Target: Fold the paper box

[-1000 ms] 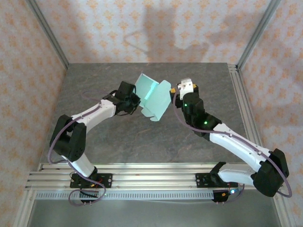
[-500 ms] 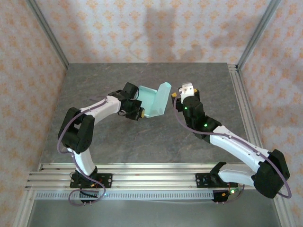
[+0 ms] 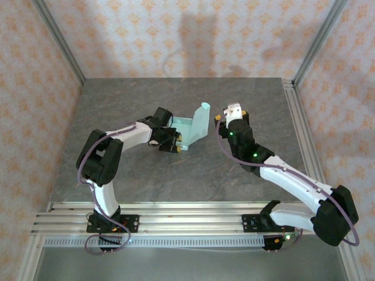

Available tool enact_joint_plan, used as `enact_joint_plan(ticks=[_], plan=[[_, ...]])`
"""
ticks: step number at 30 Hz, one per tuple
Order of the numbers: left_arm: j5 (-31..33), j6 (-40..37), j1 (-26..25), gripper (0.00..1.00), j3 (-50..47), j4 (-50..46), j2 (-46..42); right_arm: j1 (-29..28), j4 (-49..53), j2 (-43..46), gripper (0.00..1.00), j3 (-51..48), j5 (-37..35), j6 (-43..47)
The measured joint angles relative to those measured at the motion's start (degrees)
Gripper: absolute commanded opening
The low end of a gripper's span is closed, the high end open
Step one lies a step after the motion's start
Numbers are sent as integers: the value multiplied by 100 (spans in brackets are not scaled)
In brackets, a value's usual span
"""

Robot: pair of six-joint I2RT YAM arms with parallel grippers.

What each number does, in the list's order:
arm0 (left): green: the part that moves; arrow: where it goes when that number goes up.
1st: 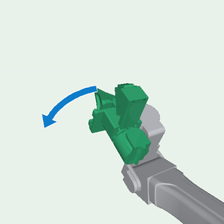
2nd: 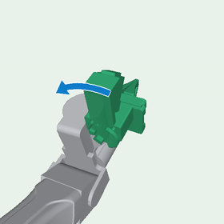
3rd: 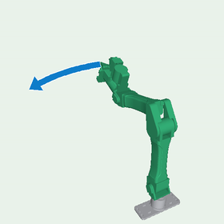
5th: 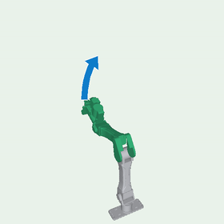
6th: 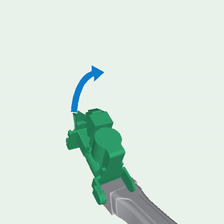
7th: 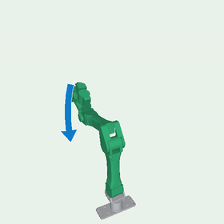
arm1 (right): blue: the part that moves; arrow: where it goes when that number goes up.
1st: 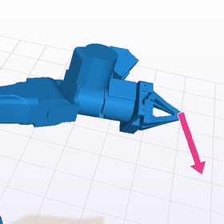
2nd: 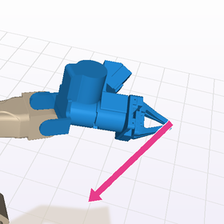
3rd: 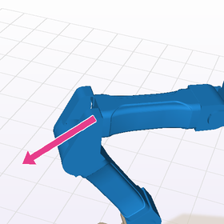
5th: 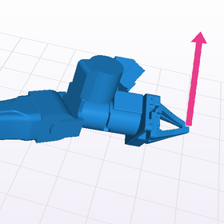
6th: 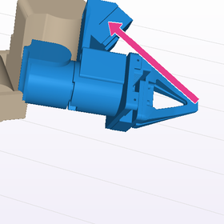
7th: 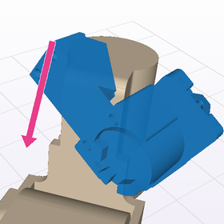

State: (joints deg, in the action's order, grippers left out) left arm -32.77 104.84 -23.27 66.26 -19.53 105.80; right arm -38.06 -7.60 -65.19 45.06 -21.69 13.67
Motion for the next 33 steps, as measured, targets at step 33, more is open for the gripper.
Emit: enact_joint_plan(ticks=[33], plan=[[1480,-5504,920,94,695,-1036,-431,24,479,44,79,122,334,-236]])
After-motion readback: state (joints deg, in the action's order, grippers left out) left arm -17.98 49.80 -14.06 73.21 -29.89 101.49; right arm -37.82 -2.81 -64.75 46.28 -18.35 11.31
